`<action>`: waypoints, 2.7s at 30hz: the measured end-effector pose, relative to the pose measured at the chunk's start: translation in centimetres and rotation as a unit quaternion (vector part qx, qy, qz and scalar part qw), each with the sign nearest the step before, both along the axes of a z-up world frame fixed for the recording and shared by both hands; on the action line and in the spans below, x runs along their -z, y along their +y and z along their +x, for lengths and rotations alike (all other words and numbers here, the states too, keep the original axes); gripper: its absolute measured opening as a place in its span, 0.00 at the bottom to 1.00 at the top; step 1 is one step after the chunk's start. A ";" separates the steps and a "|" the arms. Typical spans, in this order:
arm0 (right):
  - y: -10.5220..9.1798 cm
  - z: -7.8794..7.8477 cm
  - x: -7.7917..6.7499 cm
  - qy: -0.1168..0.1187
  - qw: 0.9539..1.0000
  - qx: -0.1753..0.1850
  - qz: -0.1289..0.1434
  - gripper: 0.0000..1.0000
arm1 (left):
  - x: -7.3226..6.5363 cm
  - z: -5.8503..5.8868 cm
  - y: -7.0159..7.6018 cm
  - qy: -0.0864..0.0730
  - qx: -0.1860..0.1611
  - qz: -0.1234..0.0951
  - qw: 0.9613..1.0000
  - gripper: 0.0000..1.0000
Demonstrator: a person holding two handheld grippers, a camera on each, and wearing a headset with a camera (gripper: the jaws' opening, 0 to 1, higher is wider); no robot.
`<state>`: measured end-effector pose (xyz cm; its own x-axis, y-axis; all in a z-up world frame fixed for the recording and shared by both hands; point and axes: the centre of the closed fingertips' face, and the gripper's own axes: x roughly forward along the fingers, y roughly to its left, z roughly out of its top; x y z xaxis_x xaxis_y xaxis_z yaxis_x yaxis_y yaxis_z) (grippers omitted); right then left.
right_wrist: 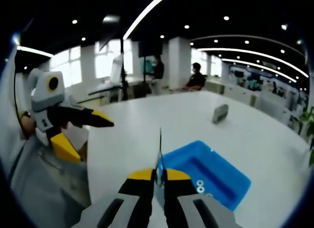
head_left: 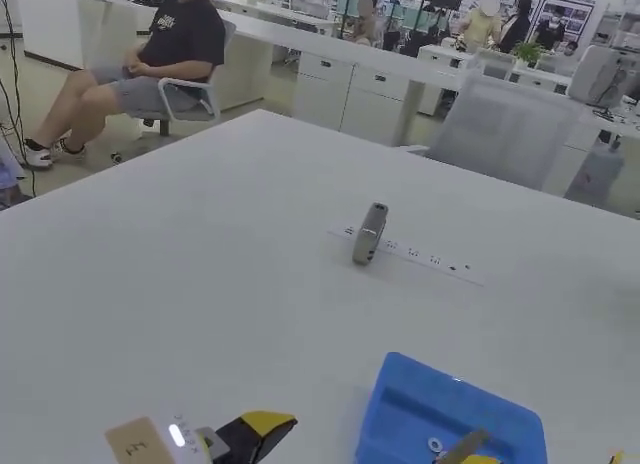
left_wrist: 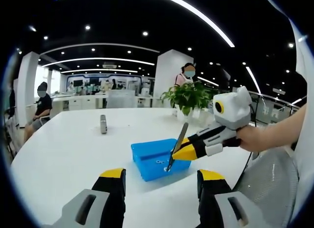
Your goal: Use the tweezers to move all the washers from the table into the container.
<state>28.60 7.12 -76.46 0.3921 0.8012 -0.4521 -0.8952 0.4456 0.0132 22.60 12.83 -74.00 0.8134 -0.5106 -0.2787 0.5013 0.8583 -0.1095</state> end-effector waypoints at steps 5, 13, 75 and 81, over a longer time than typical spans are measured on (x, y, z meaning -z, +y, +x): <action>0.0 1.0 -1.3 -0.009 1.000 0.005 0.014 0.03 | 0.0 0.0 0.0 0.001 0.000 0.000 1.000 0.58; 0.0 3.5 -1.4 -0.004 0.999 0.022 0.027 0.03 | 0.1 -0.1 0.0 0.003 0.002 0.001 1.000 0.57; -3.1 -6.3 1.5 0.071 0.986 -0.149 -0.017 0.03 | -1.0 -2.2 -6.7 0.106 0.237 -0.048 0.965 0.08; -2.4 -8.8 2.0 0.083 0.975 -0.205 -0.027 0.03 | -2.2 -2.0 -8.8 0.112 0.275 -0.079 0.952 0.11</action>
